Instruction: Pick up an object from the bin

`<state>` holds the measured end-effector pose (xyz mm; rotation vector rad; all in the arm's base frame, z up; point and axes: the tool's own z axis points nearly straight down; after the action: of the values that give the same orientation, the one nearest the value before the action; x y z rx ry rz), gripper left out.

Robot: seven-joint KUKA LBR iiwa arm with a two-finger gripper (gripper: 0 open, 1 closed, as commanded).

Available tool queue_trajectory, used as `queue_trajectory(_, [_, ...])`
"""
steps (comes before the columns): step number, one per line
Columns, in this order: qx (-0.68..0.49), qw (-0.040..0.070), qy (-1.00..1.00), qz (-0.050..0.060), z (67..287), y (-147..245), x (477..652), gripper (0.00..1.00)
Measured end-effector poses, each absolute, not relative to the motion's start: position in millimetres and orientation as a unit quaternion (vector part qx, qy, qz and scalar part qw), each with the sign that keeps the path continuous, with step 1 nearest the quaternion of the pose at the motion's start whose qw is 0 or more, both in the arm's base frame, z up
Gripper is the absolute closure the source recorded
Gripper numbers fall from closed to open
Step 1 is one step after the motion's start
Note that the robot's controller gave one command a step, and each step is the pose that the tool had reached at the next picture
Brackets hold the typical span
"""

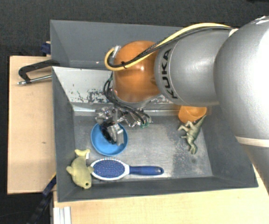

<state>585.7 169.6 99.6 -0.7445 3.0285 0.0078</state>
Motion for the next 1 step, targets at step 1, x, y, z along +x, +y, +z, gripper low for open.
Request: queue_trajectory(1, [-0.309, 0.017, 0.951, 0.002, 101.7, 170.8, 588.2, 1.0])
